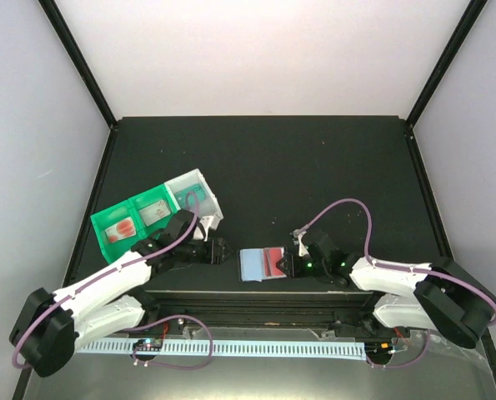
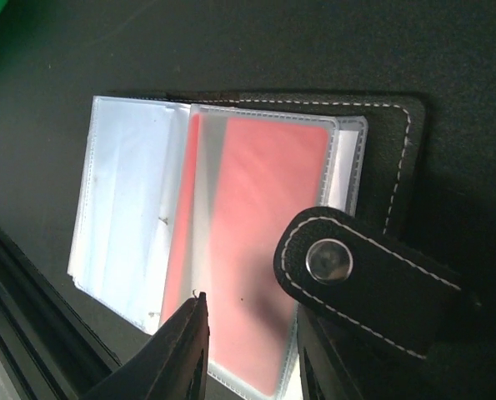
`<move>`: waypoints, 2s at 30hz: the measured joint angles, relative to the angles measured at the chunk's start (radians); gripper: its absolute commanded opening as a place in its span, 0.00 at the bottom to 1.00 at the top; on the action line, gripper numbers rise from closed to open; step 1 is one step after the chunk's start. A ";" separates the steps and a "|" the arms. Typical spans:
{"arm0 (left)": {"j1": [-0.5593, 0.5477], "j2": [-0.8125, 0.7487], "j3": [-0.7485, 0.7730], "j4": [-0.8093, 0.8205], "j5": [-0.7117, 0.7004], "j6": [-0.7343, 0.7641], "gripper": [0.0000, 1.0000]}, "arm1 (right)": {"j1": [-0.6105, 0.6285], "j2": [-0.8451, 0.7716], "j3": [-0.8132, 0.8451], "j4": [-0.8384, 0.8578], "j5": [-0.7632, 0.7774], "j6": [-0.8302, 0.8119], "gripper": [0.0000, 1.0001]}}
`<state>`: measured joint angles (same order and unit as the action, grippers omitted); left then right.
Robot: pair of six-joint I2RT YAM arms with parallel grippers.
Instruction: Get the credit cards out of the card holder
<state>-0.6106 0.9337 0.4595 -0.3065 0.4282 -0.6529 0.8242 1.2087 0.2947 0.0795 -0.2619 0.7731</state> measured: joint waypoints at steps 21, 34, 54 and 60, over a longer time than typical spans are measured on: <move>-0.139 0.365 -0.039 0.280 -0.033 -0.086 0.30 | 0.000 0.021 -0.016 0.073 0.006 0.020 0.32; -0.154 0.437 -0.039 0.340 -0.043 -0.093 0.23 | 0.000 0.023 -0.035 0.123 0.008 0.063 0.33; -0.165 0.443 -0.038 0.352 -0.058 -0.103 0.22 | 0.000 -0.001 -0.055 0.167 -0.024 0.117 0.33; -0.170 0.443 -0.038 0.353 -0.064 -0.105 0.22 | 0.000 -0.043 -0.056 0.167 -0.039 0.120 0.33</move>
<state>-0.7803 1.3769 0.4217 0.0463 0.3637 -0.7578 0.8242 1.1656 0.2386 0.2470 -0.3004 0.8928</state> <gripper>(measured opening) 0.219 0.327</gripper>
